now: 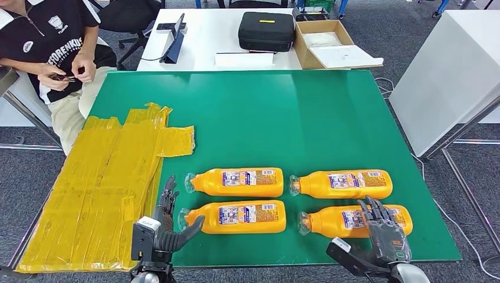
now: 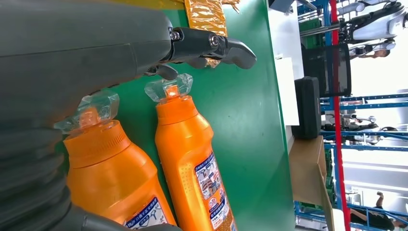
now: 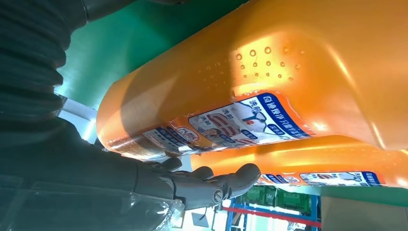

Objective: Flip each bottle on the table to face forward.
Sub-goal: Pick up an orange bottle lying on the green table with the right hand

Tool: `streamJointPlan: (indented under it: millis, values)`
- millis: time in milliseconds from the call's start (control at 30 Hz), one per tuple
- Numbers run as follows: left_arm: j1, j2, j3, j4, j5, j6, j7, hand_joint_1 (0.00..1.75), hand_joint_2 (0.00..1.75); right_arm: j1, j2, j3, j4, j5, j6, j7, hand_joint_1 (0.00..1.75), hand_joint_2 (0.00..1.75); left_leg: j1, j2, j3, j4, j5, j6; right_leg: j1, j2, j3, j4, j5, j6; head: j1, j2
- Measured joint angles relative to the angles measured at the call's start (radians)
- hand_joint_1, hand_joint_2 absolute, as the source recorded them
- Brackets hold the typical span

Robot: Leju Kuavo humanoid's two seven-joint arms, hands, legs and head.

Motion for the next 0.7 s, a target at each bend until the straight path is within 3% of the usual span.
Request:
streamJointPlan:
  millis: [700]
  values:
    - [-0.009,-0.002,0.008,0.026,0.007,-0.017,0.004,0.0,1.75,-0.034,-0.041,0.006,-0.001,0.036,0.039,-0.003,0.0,1.75,0.0,-0.001,0.0,0.0,0.0,0.0,0.0,0.0,0.0,0.0,0.0,0.0,0.0,0.0]
